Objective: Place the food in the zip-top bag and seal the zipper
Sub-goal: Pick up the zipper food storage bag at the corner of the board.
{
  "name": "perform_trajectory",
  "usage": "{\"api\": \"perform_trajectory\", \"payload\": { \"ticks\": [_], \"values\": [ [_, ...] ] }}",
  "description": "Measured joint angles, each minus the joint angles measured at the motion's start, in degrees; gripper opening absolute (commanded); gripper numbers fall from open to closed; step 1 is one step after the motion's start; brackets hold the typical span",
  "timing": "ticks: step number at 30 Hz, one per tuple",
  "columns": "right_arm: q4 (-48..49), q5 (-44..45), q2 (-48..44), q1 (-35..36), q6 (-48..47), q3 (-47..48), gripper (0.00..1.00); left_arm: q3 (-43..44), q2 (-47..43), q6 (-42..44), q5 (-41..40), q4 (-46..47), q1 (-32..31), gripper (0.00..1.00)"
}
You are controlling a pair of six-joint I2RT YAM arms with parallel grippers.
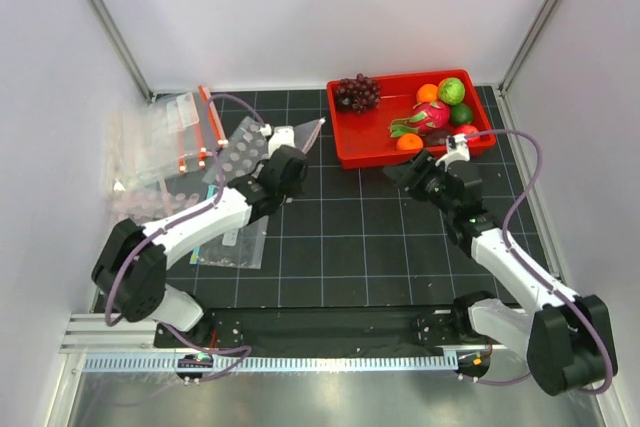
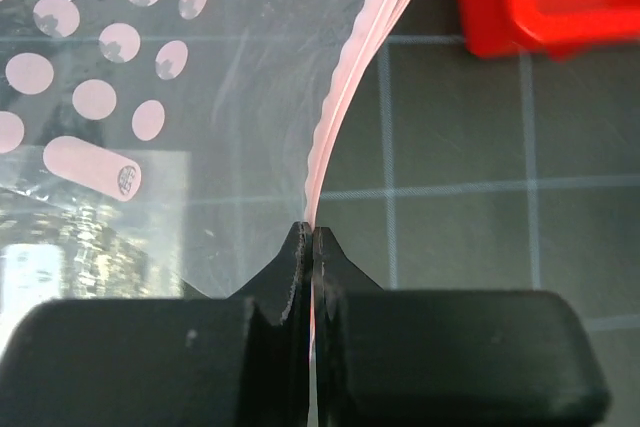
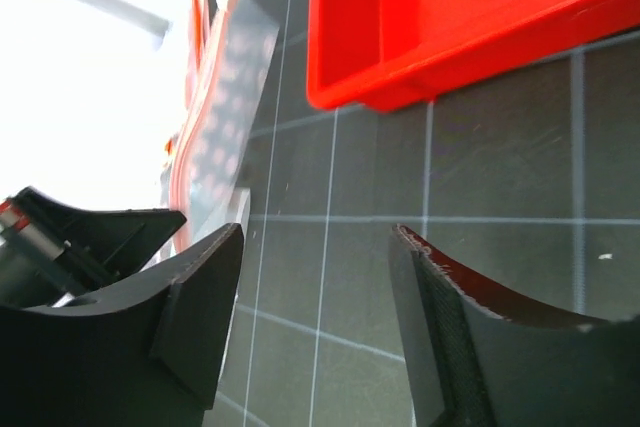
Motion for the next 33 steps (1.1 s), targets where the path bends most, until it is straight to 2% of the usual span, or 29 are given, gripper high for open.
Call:
{"api": "perform_trajectory", "payload": {
  "ticks": [3,8,13,19,27,33],
  "values": [
    [2.78,-1.11,4.22,3.41,0.37,-0.13,0.63,-4.52,-4.09,0.31,2.51,3.98,-1.77,0.0],
    [5.14,-1.7,9.35,8.98,0.22,-0.11,0.62,-6.69,-8.13,1.57,6.29,9.49,-3.85,0.0],
    [6.1,-1.95,11.45,9.53,0.2,-0.11,0.63,-6.71,-8.63,1.44,9.14,12.37,-5.99,0.0],
    [7.13,-0.39,9.7,9.53,0.11,-0.17,0.64,-6.67,-7.15,1.44,9.97,13.25,-9.79,0.03],
    [7.21,5.97,-0.42,9.53,-0.28,-2.69,0.64,-5.97,-2.93,1.53,9.97,13.25,-12.72,0.02],
    [6.64,8.46,-0.04,9.53,-0.57,-2.69,0.6,-4.81,-1.29,1.77,9.38,13.2,-14.82,0.02]
  ]
}}
